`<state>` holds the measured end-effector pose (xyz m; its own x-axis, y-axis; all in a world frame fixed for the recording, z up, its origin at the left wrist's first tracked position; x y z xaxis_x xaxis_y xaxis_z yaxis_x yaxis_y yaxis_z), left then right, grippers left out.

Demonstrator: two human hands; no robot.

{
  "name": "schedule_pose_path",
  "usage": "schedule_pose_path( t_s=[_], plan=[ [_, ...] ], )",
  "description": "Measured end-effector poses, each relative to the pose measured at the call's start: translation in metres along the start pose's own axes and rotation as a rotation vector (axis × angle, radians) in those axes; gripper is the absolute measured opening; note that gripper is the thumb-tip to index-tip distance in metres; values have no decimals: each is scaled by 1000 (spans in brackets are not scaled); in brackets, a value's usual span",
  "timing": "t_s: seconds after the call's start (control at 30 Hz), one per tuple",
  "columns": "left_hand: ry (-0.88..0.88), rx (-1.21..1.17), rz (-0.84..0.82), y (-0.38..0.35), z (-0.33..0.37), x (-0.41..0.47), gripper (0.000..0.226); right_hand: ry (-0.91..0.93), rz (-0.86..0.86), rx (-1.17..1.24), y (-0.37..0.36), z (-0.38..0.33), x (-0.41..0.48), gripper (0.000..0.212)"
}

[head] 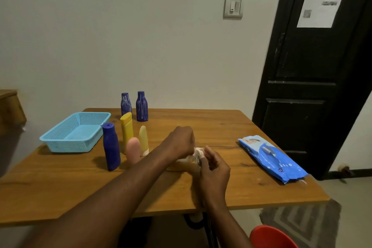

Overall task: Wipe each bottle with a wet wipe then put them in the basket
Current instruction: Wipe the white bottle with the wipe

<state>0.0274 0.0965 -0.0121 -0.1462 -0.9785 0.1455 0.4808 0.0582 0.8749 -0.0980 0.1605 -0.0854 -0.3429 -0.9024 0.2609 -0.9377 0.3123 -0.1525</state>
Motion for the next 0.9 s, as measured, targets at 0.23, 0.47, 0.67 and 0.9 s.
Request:
schedule_pose_path(
  t_s=[0.23,0.47,0.67,0.9],
  plan=[
    [7,-82,13,7,-2,2,14,-43,24,-2,2,10,17,33],
    [-117,146,-147,35,5,18,46,-149,-17,2,-4,28,25,34],
    [-69,393,-533,-9,-23,6,79,-204,-64,42,-7,35,23,33],
    [-116,393,-483,-22,-34,6,73,-198,-53,76,-2,29,19,25]
  ],
)
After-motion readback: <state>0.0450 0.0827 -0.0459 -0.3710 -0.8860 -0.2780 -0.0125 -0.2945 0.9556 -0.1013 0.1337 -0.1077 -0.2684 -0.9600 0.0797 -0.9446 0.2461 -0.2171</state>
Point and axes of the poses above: each hand's wrist, its own x-axis towards the middle knuckle, its own y-axis out of the back of the hand, z = x × y, the point moved 8 cm from there along x, towards the middle knuckle, and after that the axes turned 2 degrees about z, right-handed, at the moved point
